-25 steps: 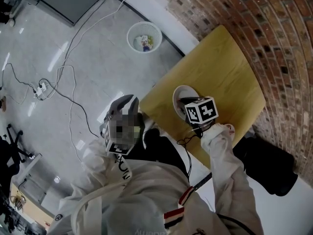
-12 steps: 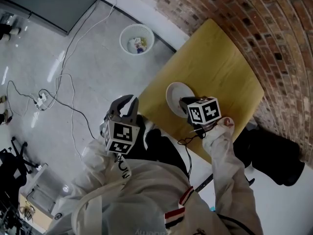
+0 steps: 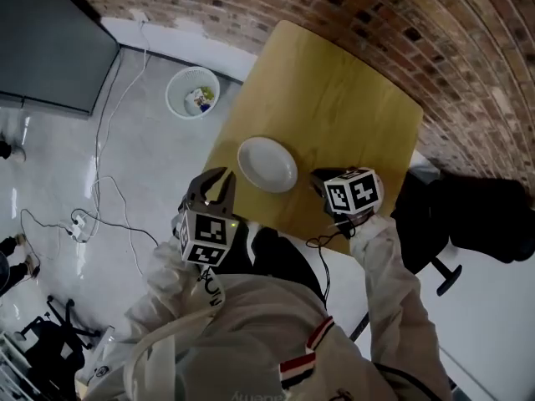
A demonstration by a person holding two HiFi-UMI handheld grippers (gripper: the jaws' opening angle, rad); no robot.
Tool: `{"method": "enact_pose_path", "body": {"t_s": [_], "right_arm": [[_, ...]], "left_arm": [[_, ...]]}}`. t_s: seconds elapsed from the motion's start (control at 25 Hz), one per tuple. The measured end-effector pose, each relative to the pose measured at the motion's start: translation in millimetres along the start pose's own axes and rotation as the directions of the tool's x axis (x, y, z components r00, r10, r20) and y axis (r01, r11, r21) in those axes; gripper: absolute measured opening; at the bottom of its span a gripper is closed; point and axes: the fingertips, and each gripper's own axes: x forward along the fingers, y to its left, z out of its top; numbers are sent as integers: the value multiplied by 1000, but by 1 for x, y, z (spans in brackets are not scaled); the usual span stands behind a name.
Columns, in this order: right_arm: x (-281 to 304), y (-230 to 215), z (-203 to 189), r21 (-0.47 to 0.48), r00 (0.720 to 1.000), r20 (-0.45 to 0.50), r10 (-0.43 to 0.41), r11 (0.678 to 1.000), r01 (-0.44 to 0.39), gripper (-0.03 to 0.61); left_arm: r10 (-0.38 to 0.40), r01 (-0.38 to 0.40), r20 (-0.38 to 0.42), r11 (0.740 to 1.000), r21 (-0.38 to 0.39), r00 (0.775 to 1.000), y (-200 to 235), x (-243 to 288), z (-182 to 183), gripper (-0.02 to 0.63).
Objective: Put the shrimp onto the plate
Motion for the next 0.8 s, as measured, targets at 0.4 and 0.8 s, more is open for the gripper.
{"method": "enact_pose_path", "body": {"t_s": [0.4, 0.8], "right_arm": [[-77, -93, -96, 213, 990, 72, -125, 971, 107, 69], [-109, -133, -144, 284, 982, 120, -146, 953, 107, 69]], "left_arm": [[-151, 149, 0, 977, 150, 989, -108, 36, 43, 49], [-209, 207, -15, 951, 230, 978, -181, 60, 68, 49]]}}
